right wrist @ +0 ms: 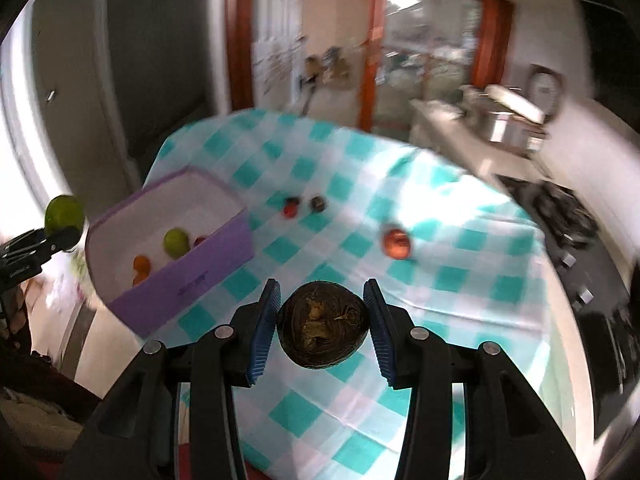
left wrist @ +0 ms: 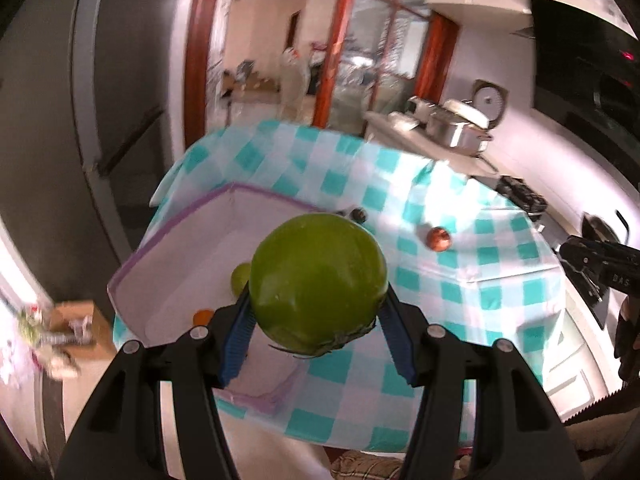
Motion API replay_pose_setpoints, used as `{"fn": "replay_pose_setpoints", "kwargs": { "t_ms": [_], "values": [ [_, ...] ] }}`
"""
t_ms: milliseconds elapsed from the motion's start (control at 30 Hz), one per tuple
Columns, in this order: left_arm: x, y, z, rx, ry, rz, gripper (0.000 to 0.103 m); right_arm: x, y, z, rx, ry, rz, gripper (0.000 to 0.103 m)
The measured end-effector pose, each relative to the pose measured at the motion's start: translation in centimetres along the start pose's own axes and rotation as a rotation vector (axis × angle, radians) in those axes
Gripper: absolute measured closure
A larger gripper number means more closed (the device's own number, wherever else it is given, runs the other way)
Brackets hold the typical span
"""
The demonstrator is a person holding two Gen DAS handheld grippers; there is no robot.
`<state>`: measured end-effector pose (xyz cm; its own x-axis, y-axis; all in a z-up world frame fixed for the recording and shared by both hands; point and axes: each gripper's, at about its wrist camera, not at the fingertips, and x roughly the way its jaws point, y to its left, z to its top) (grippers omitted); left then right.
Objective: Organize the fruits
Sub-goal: 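Carry the green apple and dark lychee toward the box, then lower both tools into the box and open them to release the fruits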
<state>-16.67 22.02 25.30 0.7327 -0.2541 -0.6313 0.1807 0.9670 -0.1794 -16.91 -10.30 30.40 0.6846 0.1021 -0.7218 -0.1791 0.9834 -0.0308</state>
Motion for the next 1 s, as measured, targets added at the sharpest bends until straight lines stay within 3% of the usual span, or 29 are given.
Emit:
{"fn": "replay_pose_setpoints", "kwargs": {
  "t_ms": [133, 333, 500, 733, 800, 933, 1000],
  "values": [
    [3.0, 2.1, -0.6, -0.102, 0.055, 0.054, 0.044, 5.4, 3.1, 2.8, -0.116, 0.057, 0.109, 0.060],
    [7.9, 4.4, 0.3, -0.209, 0.098, 0.140, 0.044, 14.3, 9.7, 8.8, -0.317, 0.066, 0.298, 0.060],
    [12.5, 6.5, 1.4, -0.290, 0.172, 0.228, 0.044, 21.5, 14.9, 13.7, -0.382, 0.105, 0.395, 0.060],
    [19.4, 9.5, 1.4, -0.366, 0.358, 0.288, 0.044, 33.4, 22.1, 15.6, -0.434, 0.364, 0.415, 0.060],
    [21.1, 10.4, 1.4, -0.378, 0.406, 0.323, 0.044, 36.5, 23.7, 15.3, -0.408, 0.449, 0.433, 0.060],
    [23.1, 12.8, 0.9, -0.463, 0.462, 0.383, 0.044, 40.5, 26.0, 14.1, -0.397, 0.520, 0.409, 0.059],
    [24.0, 14.1, 0.6, -0.501, 0.487, 0.411, 0.044, 42.4, 26.9, 13.3, -0.392, 0.621, 0.389, 0.059]
  ]
}}
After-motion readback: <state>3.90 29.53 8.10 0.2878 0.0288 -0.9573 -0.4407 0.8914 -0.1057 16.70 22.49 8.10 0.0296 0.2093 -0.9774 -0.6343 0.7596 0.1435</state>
